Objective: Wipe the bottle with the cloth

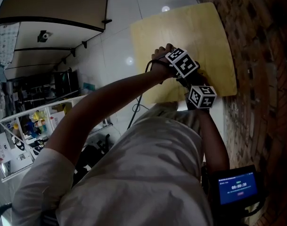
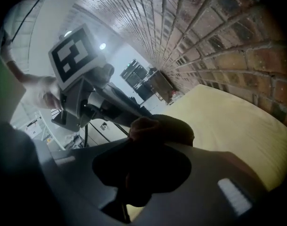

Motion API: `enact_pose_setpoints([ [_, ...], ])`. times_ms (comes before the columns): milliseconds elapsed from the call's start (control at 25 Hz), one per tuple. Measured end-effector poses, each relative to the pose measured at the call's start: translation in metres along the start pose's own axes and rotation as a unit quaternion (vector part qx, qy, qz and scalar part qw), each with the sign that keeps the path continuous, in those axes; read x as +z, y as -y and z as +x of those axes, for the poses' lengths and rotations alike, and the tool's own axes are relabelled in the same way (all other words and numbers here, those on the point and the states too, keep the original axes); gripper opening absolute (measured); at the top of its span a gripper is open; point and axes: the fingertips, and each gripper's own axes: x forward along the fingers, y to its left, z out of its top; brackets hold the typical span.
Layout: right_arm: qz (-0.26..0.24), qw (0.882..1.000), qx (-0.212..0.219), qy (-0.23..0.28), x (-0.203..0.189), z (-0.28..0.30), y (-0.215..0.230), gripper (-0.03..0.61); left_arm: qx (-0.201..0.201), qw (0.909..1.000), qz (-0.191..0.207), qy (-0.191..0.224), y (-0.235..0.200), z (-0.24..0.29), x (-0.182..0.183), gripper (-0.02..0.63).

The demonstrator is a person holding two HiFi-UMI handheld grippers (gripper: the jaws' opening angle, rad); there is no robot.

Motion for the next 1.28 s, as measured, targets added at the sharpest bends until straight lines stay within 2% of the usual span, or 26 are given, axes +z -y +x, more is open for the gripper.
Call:
enact_pose_setpoints([
  [80, -0.003, 1.0, -0.005, -0.002, 0.006, 0.007, 0.003, 0.081, 0.001, 1.0, -0.005, -0.001, 0.002, -0.002, 0.002, 0.187],
  [200, 0.013, 1.0, -0.014, -0.01, 0.007, 0.012, 0.013, 0.081, 0.011, 0.9999, 0.01, -0.002, 0.006, -0.007, 0.003, 0.186],
  [400, 0.051, 0.998, 0.03, -0.023, 0.009, 0.015, 0.012, 0.08, 0.014, 0.9999, 0.004, -0.004, 0.003, -0.011, 0.0, 0.184],
  [600, 0.04, 0.997, 0.046, -0.041, 0.011, 0.022, 0.008, 0.078, 0.019, 0.9998, 0.005, -0.011, -0.005, -0.014, -0.004, 0.184],
  [880, -0.004, 0.995, 0.027, -0.091, -0.002, 0.027, 0.015, 0.077, 0.021, 0.9997, -0.003, -0.014, -0.009, -0.015, -0.006, 0.184],
  [1040, -0.019, 0.985, -0.024, -0.172, -0.036, 0.035, 0.045, 0.075, 0.02, 0.9997, -0.003, -0.017, -0.01, -0.016, -0.007, 0.184],
  [1120, 0.007, 0.977, -0.051, -0.209, -0.053, 0.042, 0.063, 0.077, 0.022, 0.9997, 0.003, -0.013, -0.01, -0.014, -0.008, 0.184],
  [1160, 0.037, 0.971, -0.069, -0.224, -0.061, 0.045, 0.075, 0.077, 0.025, 0.9996, 0.006, -0.007, -0.01, -0.012, -0.008, 0.184],
  [1280, 0.172, 0.947, -0.115, -0.247, -0.083, 0.046, 0.107, 0.077, 0.036, 0.9991, 0.014, 0.017, -0.01, -0.011, -0.008, 0.189],
])
